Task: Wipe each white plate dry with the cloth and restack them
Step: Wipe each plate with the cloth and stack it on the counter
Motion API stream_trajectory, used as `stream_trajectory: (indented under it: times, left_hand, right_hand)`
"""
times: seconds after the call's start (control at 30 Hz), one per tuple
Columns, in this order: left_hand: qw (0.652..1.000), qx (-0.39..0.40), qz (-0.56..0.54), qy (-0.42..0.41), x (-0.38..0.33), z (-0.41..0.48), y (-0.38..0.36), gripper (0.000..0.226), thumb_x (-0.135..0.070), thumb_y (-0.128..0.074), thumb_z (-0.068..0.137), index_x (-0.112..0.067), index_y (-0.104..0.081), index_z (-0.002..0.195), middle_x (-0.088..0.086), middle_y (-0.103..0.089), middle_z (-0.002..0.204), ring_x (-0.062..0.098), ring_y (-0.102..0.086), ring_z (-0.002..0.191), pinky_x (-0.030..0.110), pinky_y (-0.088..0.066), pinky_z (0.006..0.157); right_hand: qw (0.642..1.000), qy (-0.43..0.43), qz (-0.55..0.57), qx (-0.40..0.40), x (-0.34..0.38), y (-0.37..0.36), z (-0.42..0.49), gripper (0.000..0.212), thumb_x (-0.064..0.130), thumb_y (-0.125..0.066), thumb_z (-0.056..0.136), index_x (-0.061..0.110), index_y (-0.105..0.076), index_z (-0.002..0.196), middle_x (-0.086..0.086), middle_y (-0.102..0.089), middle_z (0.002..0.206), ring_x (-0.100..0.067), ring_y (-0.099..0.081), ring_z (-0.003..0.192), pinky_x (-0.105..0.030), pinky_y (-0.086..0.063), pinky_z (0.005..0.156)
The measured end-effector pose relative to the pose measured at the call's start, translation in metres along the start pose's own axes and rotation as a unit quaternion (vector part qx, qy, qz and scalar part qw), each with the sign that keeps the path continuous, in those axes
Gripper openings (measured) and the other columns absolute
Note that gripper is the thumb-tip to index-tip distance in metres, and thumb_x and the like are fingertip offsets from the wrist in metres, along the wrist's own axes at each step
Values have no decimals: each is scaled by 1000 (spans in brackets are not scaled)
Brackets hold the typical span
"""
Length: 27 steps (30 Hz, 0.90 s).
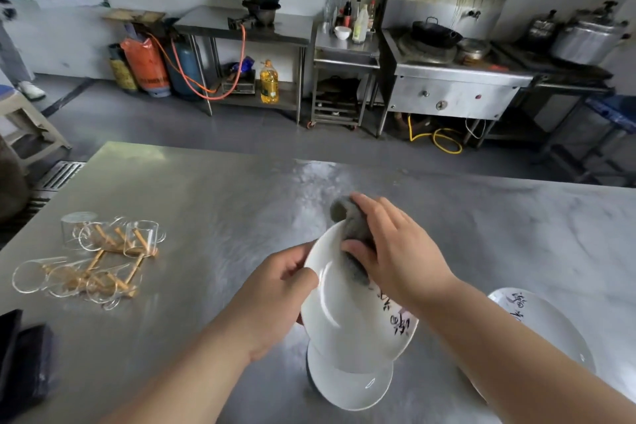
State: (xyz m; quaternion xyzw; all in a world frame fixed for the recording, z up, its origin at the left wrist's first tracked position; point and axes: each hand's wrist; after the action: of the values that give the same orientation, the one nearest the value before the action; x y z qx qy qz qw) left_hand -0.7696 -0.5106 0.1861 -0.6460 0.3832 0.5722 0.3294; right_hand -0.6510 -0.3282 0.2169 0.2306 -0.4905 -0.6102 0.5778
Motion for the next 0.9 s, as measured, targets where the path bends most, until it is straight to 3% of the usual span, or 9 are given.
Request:
stream_trajectory:
  times: [0.07,0.13,0.23,0.4,0.5,0.6,0.7,0.8,0.9]
  left_hand:
    - [999,-46,5,-7,4,-2,8,46,-37,-52,81,-38,-75,121,8,-76,91,20,-60,79,29,-48,66]
    - [999,-51,-4,-3,6,-5,13,40,-42,-53,88,-40,-74,122,1,-79,102,17,-69,93,32,-52,80]
    - [998,-45,44,-6,2,-10,9,33,-44,-48,98,-49,-70,122,-12,-79,113,10,-74,107,40,-54,94]
    - [985,-99,129,-59,-12,-10,-8,30,-42,-44,102,-50,-72,109,-16,-79,97,4,-74,90,15,-52,72]
    - [970,-203,104,-80,-13,-14,-8,31,-40,-45,99,-58,-70,96,-23,-76,90,-5,-69,81,8,-48,64]
    - [947,-308,69,-64,-10,-16,-6,38,-35,-47,108,-62,-66,89,-29,-72,86,-9,-64,75,12,-49,63]
    - [966,-252,46,-41,-14,-11,1,26,-39,-52,101,-58,-70,98,-21,-77,96,-2,-71,87,24,-54,70]
    - [995,-91,-17,23,-25,-1,23,30,-56,-67,76,-45,-77,102,-3,-81,100,22,-77,93,37,-57,74]
    - [993,-57,104,26,-27,10,25,34,-64,-57,85,-41,-75,102,-2,-80,95,17,-72,82,42,-58,76]
  right_hand:
    - [995,-97,16,27,-10,6,-4,17,49,-59,98,57,-47,107,19,-59,92,-16,-59,80,-27,-41,61]
    - [986,-150,53,49,-17,7,-14,20,48,-61,98,56,-45,90,20,-54,76,-8,-53,68,-22,-33,53]
    - [989,-131,55,46,-8,10,-15,12,47,-63,97,38,-57,101,16,-57,81,-18,-56,73,-32,-43,59]
    - [999,22,35,26,27,15,1,23,44,-65,96,30,-65,114,11,-68,104,-24,-67,86,-41,-56,68]
    - [993,-109,39,-12,21,12,-5,17,47,-64,96,36,-59,107,16,-66,94,-13,-61,79,-33,-47,64]
    - [934,-311,175,-10,17,-7,-32,19,52,-63,94,39,-50,88,15,-64,74,1,-59,72,-16,-37,56]
    - [870,-413,269,-6,16,-27,-44,20,48,-64,96,33,-56,86,15,-67,76,-7,-64,73,-19,-47,61]
    - [933,-305,192,-14,1,-6,-22,22,40,-66,95,24,-55,86,10,-64,74,-6,-57,69,-13,-42,59]
    - [988,-108,90,66,4,20,7,16,41,-66,93,30,-57,98,13,-64,80,-11,-56,72,-30,-48,64]
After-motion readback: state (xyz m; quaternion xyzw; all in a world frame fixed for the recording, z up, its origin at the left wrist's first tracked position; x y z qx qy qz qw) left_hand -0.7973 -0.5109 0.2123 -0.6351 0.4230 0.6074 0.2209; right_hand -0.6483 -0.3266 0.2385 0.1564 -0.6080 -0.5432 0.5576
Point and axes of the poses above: each hand's wrist, its own z-axis towards the middle knuckle, its own y-axis out of the back of the hand, x = y × z
